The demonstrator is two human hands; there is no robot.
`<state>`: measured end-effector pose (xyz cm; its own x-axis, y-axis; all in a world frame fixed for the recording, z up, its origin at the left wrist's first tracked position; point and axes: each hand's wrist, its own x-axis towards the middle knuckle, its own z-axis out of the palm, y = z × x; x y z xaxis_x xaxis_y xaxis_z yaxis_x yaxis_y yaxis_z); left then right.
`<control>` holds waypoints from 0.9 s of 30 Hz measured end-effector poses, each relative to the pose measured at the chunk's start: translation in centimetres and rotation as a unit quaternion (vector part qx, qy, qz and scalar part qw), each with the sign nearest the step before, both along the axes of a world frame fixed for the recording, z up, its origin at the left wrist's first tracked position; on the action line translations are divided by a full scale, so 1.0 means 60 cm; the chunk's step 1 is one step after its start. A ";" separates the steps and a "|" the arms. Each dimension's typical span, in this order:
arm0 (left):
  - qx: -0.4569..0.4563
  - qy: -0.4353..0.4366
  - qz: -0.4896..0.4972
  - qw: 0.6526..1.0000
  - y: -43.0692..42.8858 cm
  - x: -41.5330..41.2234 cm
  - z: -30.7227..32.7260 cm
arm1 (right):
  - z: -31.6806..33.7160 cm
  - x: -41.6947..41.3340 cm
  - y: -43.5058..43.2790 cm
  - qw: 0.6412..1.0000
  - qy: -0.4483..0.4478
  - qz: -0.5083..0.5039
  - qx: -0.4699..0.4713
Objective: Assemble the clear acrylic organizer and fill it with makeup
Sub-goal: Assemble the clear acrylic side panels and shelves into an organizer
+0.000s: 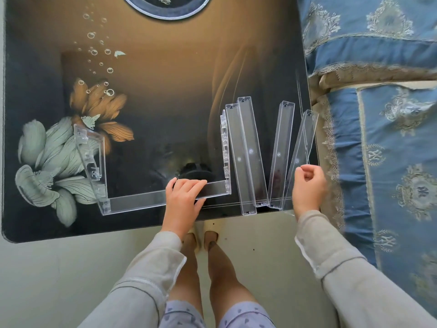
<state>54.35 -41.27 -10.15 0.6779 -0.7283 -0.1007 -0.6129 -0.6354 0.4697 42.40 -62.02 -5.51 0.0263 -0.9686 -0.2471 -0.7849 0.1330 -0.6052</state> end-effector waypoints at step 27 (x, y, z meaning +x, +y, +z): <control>-0.039 0.067 0.234 0.969 0.133 0.033 0.096 | 0.073 0.021 -0.026 0.994 0.047 0.089 0.049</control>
